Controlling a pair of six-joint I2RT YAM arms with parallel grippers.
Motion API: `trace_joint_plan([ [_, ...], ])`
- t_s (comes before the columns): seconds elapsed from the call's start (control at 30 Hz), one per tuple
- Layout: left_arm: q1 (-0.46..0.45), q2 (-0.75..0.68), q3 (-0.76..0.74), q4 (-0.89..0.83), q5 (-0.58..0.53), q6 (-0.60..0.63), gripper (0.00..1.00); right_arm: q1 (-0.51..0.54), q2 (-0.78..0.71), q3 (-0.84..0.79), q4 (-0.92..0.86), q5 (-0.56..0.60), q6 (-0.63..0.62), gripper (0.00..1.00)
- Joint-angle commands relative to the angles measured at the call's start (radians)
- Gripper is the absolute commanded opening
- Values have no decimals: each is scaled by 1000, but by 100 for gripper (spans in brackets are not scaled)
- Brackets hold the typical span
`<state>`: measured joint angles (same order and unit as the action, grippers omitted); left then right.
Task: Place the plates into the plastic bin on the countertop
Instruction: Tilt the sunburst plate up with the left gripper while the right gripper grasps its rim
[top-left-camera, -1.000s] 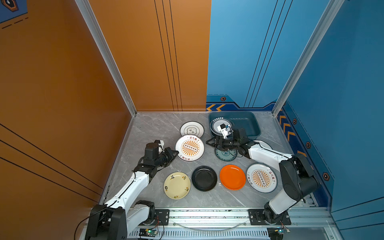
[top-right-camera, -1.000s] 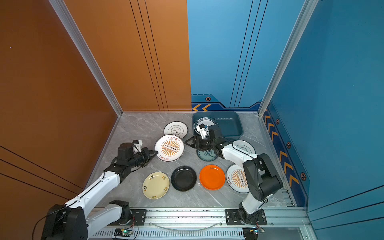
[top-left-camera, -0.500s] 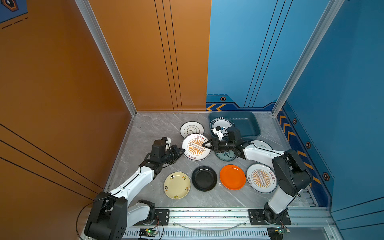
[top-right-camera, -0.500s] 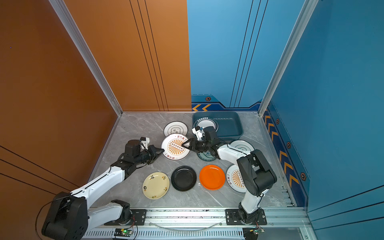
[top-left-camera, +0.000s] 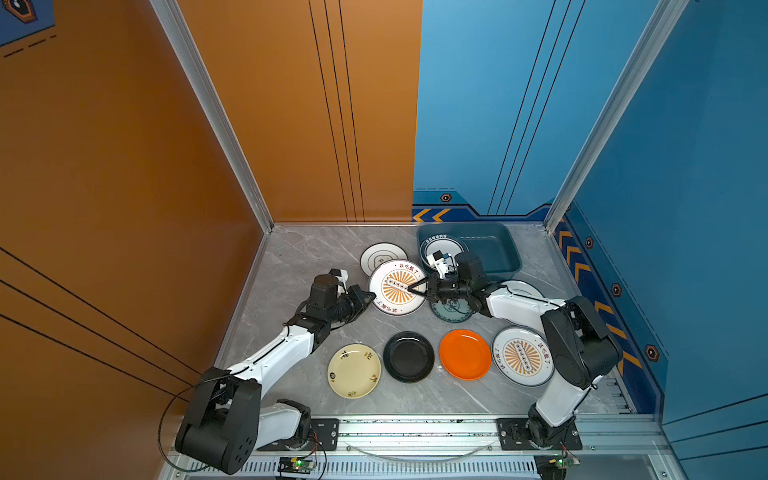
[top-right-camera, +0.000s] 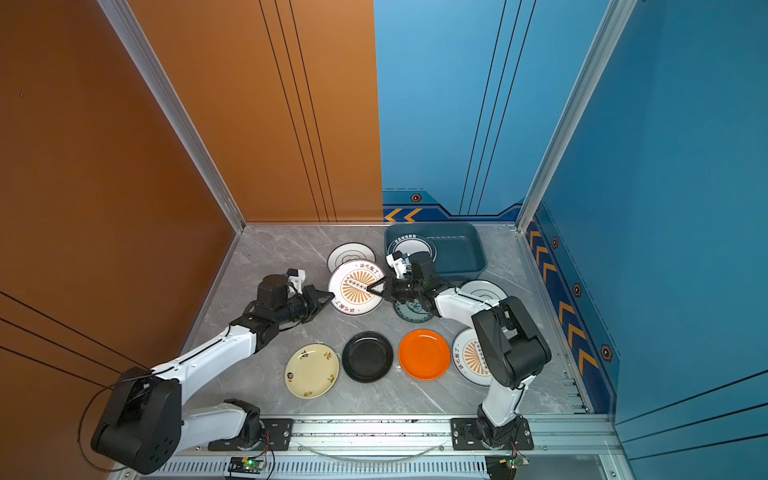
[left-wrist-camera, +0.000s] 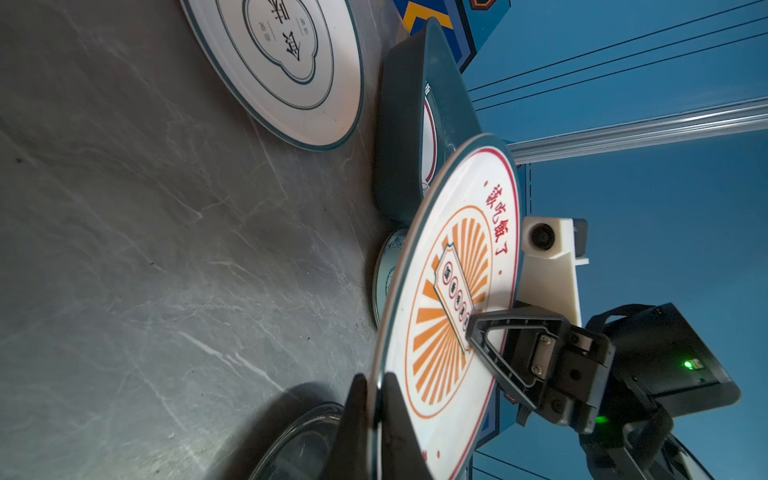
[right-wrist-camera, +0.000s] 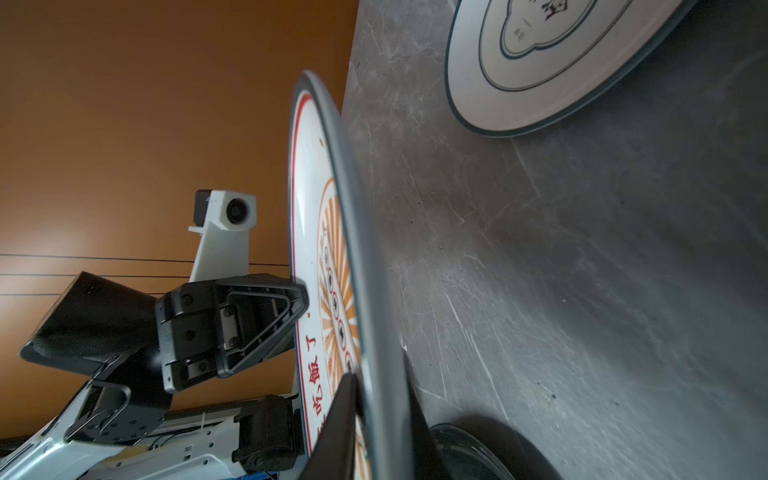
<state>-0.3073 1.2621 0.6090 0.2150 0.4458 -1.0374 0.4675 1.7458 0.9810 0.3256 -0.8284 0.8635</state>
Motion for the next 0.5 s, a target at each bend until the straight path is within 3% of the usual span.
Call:
trace_joint_plan([
  [0.0, -32, 15, 45, -19, 2, 52, 5, 10, -3, 28, 40, -5, -17, 0],
  [0.17, -42, 19, 60, -66, -14, 85, 25, -14, -17, 65, -39, 4, -39, 0],
  [0.37, -43, -5, 68, -127, -49, 126, 73, -77, -74, 132, -233, 69, -128, 0],
  [0.43, -44, -19, 63, -131, -59, 143, 98, -112, -90, 152, -281, 88, -140, 0],
  [0.47, -43, -29, 55, -126, -64, 148, 98, -135, -97, 164, -304, 99, -144, 0],
])
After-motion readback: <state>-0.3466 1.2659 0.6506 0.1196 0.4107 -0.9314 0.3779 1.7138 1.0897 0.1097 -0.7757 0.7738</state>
